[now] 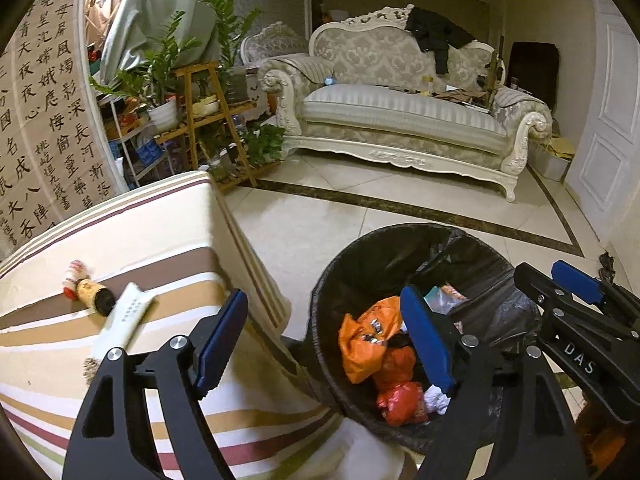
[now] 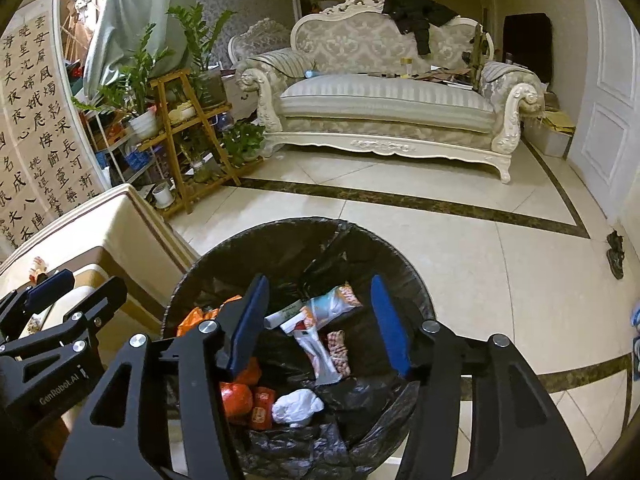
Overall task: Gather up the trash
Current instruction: 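Return to the table and grasp the gold bead cluster with the left tool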
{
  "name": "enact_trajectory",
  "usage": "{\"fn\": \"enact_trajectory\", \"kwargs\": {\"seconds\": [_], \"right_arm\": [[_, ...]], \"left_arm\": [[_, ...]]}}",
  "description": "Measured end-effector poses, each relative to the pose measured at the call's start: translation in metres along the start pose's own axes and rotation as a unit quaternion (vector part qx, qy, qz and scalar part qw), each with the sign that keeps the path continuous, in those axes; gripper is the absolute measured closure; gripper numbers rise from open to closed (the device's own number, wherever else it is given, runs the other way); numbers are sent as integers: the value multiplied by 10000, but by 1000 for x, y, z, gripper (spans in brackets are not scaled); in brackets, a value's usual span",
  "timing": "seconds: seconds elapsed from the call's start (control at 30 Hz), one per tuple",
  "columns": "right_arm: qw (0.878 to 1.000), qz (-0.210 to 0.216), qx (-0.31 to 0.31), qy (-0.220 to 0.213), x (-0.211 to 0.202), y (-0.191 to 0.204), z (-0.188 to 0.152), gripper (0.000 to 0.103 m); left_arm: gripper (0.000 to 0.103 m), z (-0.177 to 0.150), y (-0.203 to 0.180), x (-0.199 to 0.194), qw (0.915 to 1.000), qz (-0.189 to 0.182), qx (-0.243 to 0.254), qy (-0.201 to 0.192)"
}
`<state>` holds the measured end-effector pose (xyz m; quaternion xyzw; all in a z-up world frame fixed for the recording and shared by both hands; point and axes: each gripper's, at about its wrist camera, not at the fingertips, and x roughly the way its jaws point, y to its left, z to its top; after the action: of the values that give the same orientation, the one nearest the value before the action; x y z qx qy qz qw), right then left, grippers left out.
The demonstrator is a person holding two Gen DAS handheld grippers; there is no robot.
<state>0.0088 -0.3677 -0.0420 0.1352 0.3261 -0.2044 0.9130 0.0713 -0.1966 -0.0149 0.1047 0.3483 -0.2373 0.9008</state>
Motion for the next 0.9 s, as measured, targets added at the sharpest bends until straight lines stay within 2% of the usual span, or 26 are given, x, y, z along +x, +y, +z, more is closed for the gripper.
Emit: {"fn": "enact_trajectory", "kwargs": {"seconds": [0.4, 0.77, 0.8, 0.9], "right_arm": [[9983, 478, -298, 132, -3, 49, -7, 50], [9934, 911, -670, 182, -11, 102, -13, 50], [9929, 942, -701, 186, -11, 106, -14, 50], [9915, 1018, -787, 198, -13, 117, -16, 50]], "left_arm": [[27, -19, 56, -20, 9981, 563, -260, 70], [27, -41, 124, -32, 9897, 1082, -885, 311], [28, -42, 128, -31, 9890, 1110, -914, 333], [41, -44, 134, -30, 9890, 1083, -917, 414]]}}
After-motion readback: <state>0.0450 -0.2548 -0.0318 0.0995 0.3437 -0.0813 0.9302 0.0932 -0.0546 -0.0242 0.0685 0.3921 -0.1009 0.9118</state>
